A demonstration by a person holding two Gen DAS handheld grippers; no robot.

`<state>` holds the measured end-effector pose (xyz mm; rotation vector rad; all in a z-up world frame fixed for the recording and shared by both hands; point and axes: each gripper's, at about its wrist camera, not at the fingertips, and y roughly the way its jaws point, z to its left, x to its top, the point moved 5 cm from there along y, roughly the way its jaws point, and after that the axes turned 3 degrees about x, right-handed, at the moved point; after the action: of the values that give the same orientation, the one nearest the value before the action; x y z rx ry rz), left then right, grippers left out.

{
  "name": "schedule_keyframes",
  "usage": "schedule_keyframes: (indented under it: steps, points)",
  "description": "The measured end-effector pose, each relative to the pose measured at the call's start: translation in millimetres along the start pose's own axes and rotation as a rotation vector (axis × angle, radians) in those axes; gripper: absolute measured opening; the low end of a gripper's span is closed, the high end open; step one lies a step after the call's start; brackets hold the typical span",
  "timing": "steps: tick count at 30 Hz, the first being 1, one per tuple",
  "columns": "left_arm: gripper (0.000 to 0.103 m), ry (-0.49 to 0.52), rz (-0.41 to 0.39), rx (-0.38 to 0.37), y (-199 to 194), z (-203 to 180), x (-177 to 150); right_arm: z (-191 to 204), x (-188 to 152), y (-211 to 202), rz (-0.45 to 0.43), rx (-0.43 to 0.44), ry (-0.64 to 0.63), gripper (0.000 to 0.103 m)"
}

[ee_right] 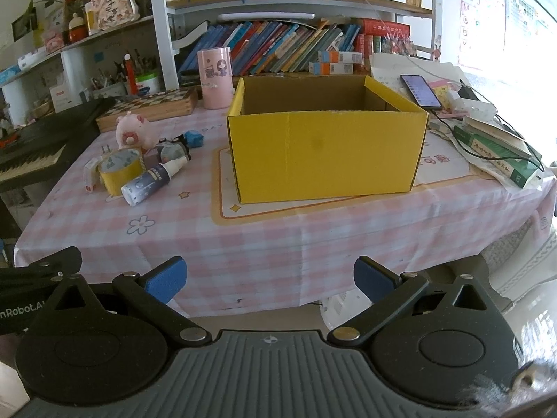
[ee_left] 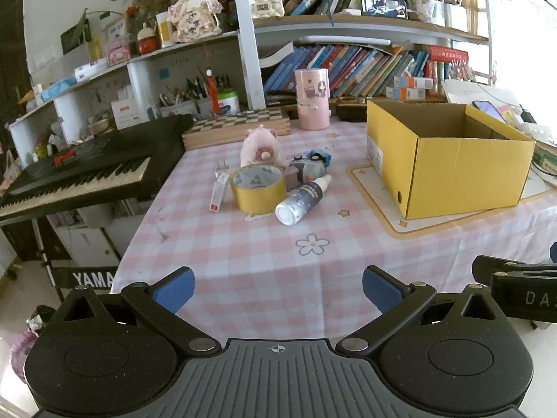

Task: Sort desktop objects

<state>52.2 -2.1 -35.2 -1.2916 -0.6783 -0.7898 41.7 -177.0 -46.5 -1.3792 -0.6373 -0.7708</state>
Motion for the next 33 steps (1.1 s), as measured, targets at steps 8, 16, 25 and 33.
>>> schedule_keyframes:
  steps: [8, 16, 25, 33]
  points:
    - [0.103, -0.004, 0.004, -0.003, 2.1, -0.2, -0.8, 0.6, 0.3, 0.2, 0.006, 0.013, -0.001, 0.103]
    - [0.103, -0.004, 0.004, -0.002, 2.1, -0.1, -0.6, 0.5, 0.5, 0.0, 0.006, 0.014, -0.001, 0.102]
    - [0.103, -0.003, 0.004, -0.006, 1.9, -1.1, -2.2, 2.1, -2.8, -1.5, 0.007, 0.018, -0.002, 0.101]
    - [0.103, -0.006, 0.006, -0.006, 1.3, -1.9, -4.5, 3.6, -4.4, -2.4, 0.011, 0.020, -0.002, 0.101]
